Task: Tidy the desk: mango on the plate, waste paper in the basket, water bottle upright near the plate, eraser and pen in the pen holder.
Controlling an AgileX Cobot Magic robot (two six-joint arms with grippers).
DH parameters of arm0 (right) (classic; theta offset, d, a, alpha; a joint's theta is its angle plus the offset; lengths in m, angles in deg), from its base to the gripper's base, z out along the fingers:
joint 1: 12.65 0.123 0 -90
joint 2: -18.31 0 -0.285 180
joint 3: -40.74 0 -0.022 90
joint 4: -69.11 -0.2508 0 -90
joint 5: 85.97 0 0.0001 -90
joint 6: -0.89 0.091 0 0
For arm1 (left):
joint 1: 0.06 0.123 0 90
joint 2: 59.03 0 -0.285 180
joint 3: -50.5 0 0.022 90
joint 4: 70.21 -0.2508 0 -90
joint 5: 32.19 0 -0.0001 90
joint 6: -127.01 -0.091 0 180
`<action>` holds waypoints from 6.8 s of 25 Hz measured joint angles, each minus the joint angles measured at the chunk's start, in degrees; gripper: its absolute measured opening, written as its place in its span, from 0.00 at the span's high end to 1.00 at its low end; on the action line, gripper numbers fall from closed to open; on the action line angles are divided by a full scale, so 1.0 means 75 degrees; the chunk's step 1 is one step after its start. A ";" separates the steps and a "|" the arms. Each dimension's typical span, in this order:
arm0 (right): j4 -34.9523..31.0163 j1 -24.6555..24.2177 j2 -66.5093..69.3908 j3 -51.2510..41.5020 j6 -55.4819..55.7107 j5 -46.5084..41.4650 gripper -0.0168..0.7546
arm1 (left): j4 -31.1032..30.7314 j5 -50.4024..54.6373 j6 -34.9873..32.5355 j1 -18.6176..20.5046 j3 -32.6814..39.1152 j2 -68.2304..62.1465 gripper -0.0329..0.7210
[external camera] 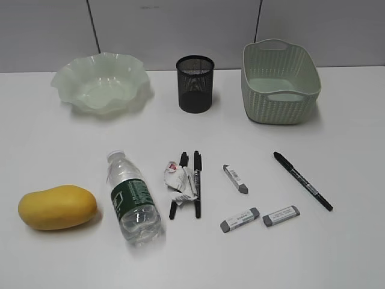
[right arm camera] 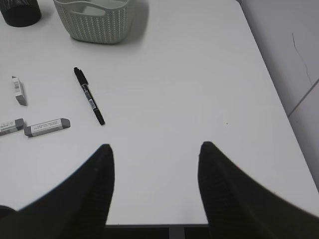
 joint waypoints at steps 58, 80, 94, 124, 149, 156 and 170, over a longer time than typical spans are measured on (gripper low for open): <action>0.0000 0.0000 0.0000 0.0000 0.0000 0.0000 0.41 | 0.0007 0.0000 0.0000 0.0000 0.0000 0.0000 0.34; 0.0000 0.0000 0.0000 0.0000 0.0000 0.0000 0.41 | 0.0212 -0.1059 -0.4566 -0.0174 -0.1064 -0.3812 0.27; 0.0008 0.0000 0.0000 0.0000 0.0000 0.0000 0.41 | 0.1748 0.0472 -0.7599 -0.1708 -0.3826 -0.9679 0.34; 0.0015 0.0000 0.0000 0.0000 0.0000 0.0000 0.41 | 0.0750 -0.0795 -0.8382 -0.2040 -0.3748 -1.2980 0.17; 0.0022 0.0000 0.0000 0.0000 0.0000 0.0002 0.41 | 0.1397 -0.1923 -1.0028 -0.2056 -0.3015 -1.3129 0.18; 0.0022 0.0000 0.0000 0.0000 0.0000 -0.0005 0.41 | 0.2125 -0.2177 -0.8904 -0.2056 -0.3015 -1.3545 0.17; 0.0022 0.0000 0.0000 0.0000 0.0000 -0.0005 0.41 | 0.1859 -0.2804 -0.7015 -0.2056 -0.3015 -1.3722 0.17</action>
